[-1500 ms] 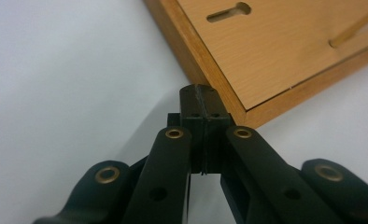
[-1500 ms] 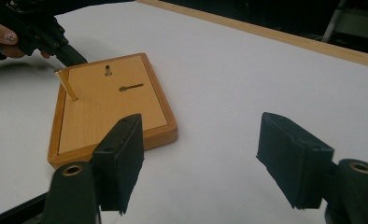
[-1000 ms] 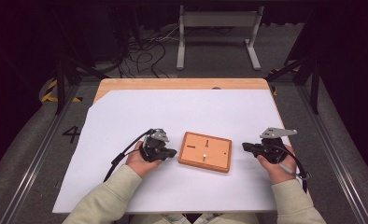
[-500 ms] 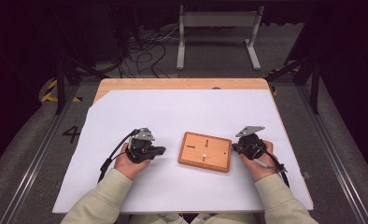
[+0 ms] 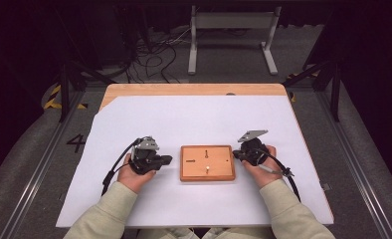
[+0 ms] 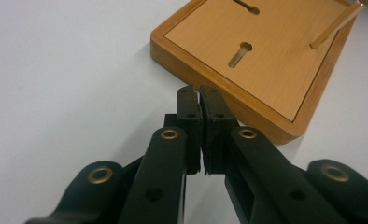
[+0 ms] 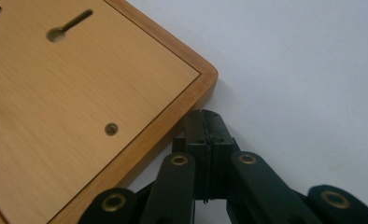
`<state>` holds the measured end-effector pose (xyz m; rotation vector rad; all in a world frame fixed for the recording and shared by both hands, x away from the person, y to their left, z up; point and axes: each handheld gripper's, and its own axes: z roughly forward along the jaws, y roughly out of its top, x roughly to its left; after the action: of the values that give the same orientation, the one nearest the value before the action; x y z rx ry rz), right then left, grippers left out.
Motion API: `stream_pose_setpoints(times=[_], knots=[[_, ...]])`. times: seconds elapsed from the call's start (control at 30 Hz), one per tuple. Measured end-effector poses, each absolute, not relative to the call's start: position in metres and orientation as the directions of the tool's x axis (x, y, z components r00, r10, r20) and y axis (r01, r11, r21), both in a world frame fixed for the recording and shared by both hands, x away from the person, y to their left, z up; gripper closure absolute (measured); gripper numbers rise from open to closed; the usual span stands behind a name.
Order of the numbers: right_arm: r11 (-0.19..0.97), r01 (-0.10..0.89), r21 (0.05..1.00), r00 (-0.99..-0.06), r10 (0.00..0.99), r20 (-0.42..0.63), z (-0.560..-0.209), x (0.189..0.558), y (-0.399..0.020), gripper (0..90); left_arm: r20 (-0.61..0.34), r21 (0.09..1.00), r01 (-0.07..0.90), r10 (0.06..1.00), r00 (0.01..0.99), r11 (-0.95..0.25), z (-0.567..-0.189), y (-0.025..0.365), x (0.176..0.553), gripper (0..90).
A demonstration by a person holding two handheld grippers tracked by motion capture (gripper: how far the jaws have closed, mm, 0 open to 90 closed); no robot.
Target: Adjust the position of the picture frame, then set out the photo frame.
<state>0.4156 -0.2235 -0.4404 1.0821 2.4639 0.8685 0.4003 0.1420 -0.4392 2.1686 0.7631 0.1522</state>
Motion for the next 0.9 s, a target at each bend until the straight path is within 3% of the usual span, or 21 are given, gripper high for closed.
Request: stream_pose_setpoints(times=[0.13,0.23,0.4,0.7,0.9], knots=[[0.512,0.499,0.699,-0.680,0.731,-0.050,-0.426,0.408,-0.232,82.1,-0.115,0.756,0.454,0.586,0.802,-0.472,-0.433,0.143,0.398,76.0],[0.485,0.423,0.765,-0.705,0.707,-0.059,-0.414,0.401,-0.245,72.8,-0.077,0.780,0.428,0.609,0.789,-0.456,-0.424,0.144,0.393,62.4],[0.403,0.349,0.846,-0.718,0.695,-0.034,-0.397,0.393,-0.268,63.4,-0.077,0.809,0.420,0.634,0.770,-0.411,-0.417,0.151,0.387,50.3],[0.307,0.296,0.905,-0.704,0.710,-0.010,-0.389,0.387,-0.285,46.3,-0.097,0.867,0.392,0.668,0.738,-0.307,-0.416,0.158,0.388,36.6],[0.300,0.290,0.909,-0.700,0.714,-0.012,-0.390,0.386,-0.286,45.4,-0.087,0.890,0.359,0.668,0.739,-0.282,-0.414,0.159,0.387,36.4]])
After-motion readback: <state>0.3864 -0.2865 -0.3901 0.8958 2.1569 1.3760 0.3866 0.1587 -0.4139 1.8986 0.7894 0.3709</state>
